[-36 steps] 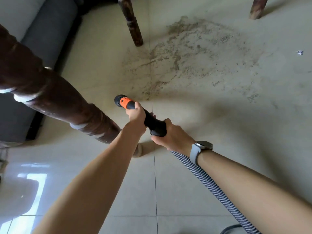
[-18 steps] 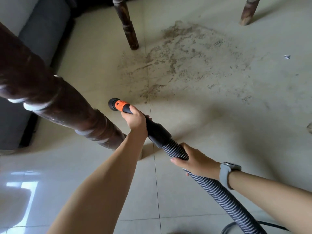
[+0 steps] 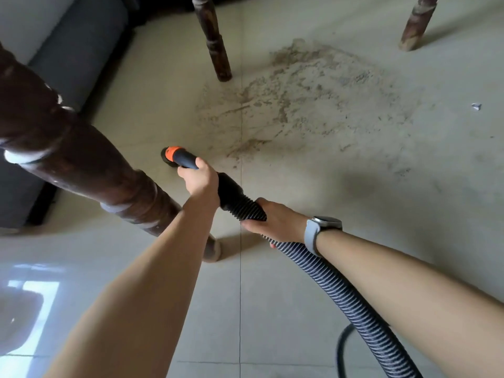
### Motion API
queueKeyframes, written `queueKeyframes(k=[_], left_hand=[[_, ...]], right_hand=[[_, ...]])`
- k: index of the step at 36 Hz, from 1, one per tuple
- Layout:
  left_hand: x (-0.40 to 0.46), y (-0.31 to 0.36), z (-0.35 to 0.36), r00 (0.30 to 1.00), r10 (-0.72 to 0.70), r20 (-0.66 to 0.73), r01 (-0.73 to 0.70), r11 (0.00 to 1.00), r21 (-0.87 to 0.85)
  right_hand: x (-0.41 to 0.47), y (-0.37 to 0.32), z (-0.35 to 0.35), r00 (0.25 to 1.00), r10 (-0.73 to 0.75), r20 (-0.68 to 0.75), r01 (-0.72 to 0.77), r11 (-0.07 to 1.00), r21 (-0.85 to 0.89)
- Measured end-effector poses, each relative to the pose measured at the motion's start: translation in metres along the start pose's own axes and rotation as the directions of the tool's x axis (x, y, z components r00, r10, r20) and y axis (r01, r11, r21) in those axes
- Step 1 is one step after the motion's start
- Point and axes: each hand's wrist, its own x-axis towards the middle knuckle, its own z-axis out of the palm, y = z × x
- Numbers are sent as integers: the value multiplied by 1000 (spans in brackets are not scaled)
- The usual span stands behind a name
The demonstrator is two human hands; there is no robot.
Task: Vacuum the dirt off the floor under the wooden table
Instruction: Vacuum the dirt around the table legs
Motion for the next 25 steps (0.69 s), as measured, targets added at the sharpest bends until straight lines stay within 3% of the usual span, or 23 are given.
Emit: queueKeyframes(k=[3,9,13,19,25], left_hand=[[-1,-2,1,1000,-10,-27,11,998,63],[-18,-16,6,999,9,45,-12,998,63],[-45,-42,2,978,168,122,-181,978,99],[-64,-62,2,972,74,225,-68,997,-35],[-40,-44,5,955,146,258,-145,989,-26]], right_hand=[[2,2,1,999,7,41,-8,1000,29],[-30,19,6,999,52,10,-52,998,38],[-63,29,11,994,109,-6,-110,992,-61],[-94,44,19,992,114,-49,-121,975,-184],[-73,28,16,990,95,-108,-113,978,-178]])
